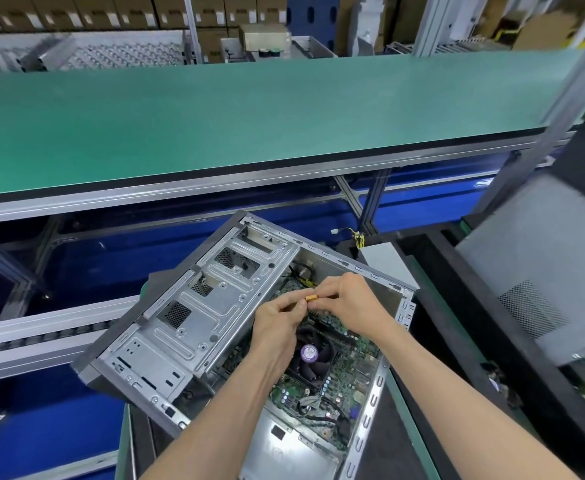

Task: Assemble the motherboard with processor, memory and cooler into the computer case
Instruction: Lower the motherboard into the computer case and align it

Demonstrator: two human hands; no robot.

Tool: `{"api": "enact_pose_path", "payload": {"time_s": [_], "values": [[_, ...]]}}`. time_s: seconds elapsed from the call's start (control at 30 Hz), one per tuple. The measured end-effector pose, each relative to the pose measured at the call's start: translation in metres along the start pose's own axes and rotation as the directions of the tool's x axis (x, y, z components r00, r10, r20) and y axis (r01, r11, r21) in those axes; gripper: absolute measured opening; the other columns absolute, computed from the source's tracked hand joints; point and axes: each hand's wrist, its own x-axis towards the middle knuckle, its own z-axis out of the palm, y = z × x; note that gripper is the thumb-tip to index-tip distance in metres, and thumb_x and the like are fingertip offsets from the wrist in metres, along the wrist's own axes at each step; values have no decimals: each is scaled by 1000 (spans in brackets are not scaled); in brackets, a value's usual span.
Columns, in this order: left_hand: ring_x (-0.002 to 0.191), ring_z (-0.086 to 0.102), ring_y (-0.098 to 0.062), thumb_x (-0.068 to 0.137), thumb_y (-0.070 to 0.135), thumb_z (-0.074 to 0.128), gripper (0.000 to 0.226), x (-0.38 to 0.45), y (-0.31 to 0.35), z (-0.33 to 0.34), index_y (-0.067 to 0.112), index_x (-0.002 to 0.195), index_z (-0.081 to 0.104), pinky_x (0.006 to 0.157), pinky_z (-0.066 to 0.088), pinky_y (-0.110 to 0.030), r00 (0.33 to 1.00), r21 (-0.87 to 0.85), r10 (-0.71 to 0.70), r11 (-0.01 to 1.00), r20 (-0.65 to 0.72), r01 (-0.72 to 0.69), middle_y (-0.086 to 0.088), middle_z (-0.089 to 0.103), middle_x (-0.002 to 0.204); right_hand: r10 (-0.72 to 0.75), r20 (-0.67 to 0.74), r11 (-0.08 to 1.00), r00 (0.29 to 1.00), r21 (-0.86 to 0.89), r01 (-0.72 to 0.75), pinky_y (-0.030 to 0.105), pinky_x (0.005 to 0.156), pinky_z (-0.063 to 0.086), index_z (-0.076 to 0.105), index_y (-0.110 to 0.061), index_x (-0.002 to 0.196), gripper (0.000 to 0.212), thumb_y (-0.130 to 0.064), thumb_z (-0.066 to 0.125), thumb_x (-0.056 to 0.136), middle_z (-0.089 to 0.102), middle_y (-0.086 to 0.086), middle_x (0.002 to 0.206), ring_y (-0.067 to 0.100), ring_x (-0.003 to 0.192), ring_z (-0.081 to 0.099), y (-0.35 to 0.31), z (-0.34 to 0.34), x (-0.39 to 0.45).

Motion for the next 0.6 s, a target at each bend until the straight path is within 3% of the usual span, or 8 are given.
{"api": "enact_pose_path", "payload": {"time_s": [0.13, 0.27, 0.33, 0.43, 0.6], "values": [[112, 65, -25, 89, -13, 61, 32, 1, -3, -1, 11, 94, 81, 100, 48, -33, 1000, 15, 28, 999, -4, -28, -14, 75, 106, 9, 2, 1000, 1000, 20, -9, 22, 69, 47, 80, -10, 83, 8, -14, 77, 89, 71, 8, 83, 12, 71, 61, -1, 0, -1], [91, 70, -14, 85, -10, 68, 28, 0, -2, 0, 14, 91, 82, 82, 52, -21, 999, 23, 39, 999, -12, -39, -11, 77, 98, 7, 4, 1000, 1000, 20, -7, 37, 75, 54, 83, -11, 89, 6, -13, 77, 89, 72, 8, 81, 28, 79, 66, -1, -1, -1], [85, 70, -12, 84, -9, 69, 26, 0, -2, 0, 13, 90, 82, 77, 53, -18, 999, 27, 42, 999, -22, -41, -12, 77, 95, 4, 8, 1000, 1000, 6, -4, 39, 76, 53, 82, -11, 85, 7, -12, 76, 89, 71, 8, 80, 26, 76, 64, -1, -1, -1], [85, 70, -13, 84, -9, 70, 24, -1, -2, 0, 11, 90, 81, 78, 53, -19, 999, 32, 41, 999, -33, -40, -12, 77, 96, 10, 12, 1000, 1000, 7, -10, 33, 70, 50, 82, -12, 82, 8, -11, 77, 89, 71, 7, 77, 13, 69, 58, 0, 0, -2], [78, 69, -9, 86, -6, 69, 25, -1, 0, 4, 16, 86, 81, 73, 53, -17, 997, 67, 46, 997, -61, -42, -9, 77, 89, 79, -17, 997, 997, 19, -79, 23, 54, 38, 82, -17, 80, 12, -17, 75, 90, 64, 6, 62, 8, 54, 41, -1, 3, -5]]}}
